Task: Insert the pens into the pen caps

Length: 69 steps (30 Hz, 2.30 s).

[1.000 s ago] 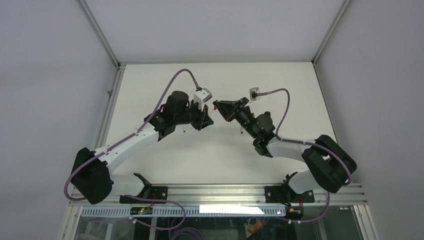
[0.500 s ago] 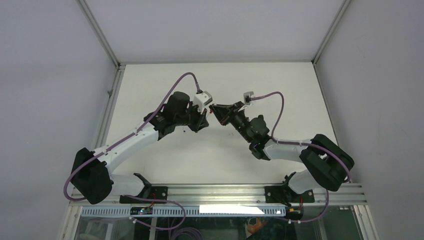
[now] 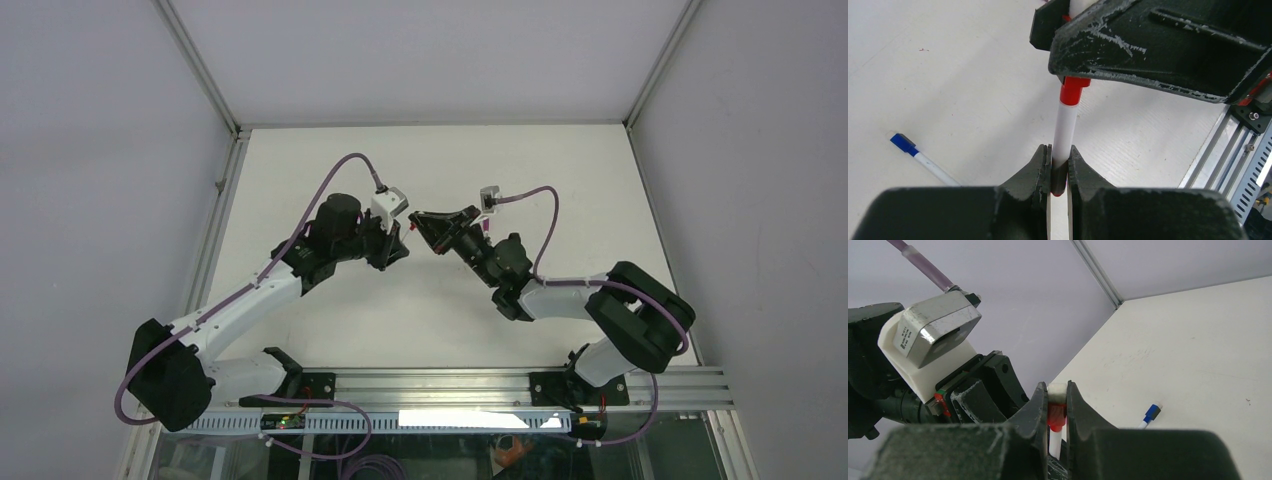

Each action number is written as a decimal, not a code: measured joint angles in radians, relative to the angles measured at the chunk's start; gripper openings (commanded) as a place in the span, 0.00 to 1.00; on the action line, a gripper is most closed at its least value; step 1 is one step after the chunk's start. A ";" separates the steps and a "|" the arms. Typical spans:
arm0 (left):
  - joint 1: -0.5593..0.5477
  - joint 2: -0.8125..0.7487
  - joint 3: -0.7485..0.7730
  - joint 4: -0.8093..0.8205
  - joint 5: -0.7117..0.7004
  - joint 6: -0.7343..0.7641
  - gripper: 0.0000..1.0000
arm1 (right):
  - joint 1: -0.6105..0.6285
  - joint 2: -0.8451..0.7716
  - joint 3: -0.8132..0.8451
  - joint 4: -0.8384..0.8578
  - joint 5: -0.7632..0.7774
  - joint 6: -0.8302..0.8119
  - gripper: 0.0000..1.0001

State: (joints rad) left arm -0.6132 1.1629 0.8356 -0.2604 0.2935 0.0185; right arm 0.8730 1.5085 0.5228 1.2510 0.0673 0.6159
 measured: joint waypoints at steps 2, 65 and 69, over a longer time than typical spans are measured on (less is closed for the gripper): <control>0.000 0.000 0.000 -0.002 0.002 -0.003 0.00 | 0.002 0.001 0.003 -0.003 0.000 -0.001 0.00; 0.106 0.259 -0.156 0.033 -0.112 -0.252 0.00 | -0.201 -0.682 -0.072 -0.529 0.321 -0.226 0.75; 0.085 0.366 -0.039 -0.047 -0.162 -0.261 0.00 | -0.201 -0.761 -0.121 -0.615 0.360 -0.225 0.75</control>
State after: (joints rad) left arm -0.5278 1.5291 0.7967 -0.3069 0.1314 -0.2424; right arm 0.6720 0.7471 0.4019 0.6365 0.4271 0.3912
